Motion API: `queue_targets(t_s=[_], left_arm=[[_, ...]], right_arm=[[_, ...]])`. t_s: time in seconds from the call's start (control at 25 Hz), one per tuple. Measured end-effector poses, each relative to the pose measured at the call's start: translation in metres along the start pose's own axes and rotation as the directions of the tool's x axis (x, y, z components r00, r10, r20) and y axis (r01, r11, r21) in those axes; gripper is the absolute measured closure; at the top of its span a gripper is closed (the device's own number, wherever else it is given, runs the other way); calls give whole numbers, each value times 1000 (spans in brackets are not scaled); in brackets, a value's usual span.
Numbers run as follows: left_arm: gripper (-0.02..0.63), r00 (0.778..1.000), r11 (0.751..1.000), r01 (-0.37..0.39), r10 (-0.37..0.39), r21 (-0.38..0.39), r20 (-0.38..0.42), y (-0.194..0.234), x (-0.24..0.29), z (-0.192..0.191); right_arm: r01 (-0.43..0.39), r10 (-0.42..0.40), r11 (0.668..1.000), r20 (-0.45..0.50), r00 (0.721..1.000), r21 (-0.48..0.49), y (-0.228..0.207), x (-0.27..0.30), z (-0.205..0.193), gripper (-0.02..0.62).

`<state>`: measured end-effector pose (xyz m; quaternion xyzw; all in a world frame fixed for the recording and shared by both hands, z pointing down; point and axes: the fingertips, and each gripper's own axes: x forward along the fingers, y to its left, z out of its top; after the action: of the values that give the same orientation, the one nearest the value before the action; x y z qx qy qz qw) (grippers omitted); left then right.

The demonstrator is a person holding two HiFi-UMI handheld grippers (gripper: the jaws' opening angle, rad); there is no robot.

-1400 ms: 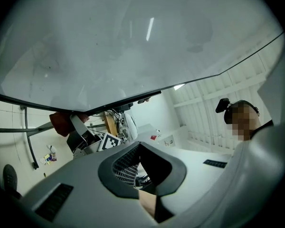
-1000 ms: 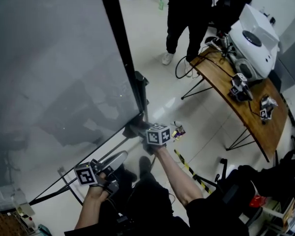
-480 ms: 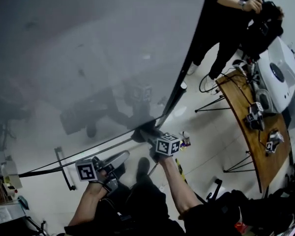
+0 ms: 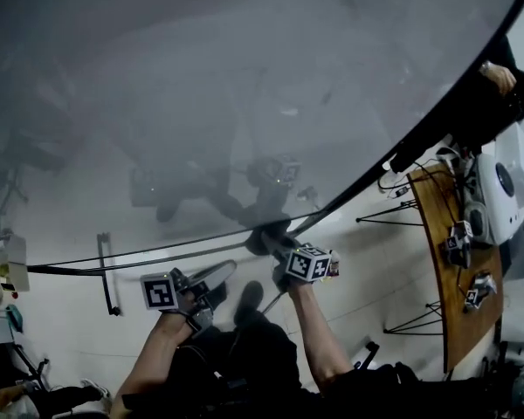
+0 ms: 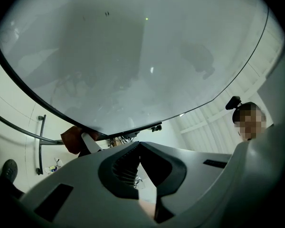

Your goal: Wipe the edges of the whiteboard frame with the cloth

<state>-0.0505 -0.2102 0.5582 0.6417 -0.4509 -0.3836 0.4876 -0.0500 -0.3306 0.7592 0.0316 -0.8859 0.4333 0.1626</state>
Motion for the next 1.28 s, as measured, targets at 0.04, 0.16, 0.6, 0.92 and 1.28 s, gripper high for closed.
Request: queue_targets(t_s=[0.04, 0.16, 0.6, 0.92, 1.28], left_arm=[[618, 1000, 1000, 5, -5, -3, 10, -1, -4, 1], [618, 1000, 1000, 10, -10, -8, 28, -1, -18, -1], [618, 1000, 1000, 23, -23, 19, 21, -12, -65, 3], [618, 997, 1000, 24, -24, 8, 68, -12, -100, 17], [618, 996, 1000, 22, -22, -2, 91, -8, -130, 21]], right_arm=[[1, -1, 1000, -2, 1000, 0, 3, 2, 0, 480], [1, -1, 1000, -2, 1000, 3, 18, 6, 2, 479], [-21, 24, 997, -27, 999, 80, 53, 37, -24, 479], [-56, 63, 993, -62, 996, 105, 75, 56, -41, 480], [-82, 90, 994, -131, 987, 72, 107, 78, -63, 479]])
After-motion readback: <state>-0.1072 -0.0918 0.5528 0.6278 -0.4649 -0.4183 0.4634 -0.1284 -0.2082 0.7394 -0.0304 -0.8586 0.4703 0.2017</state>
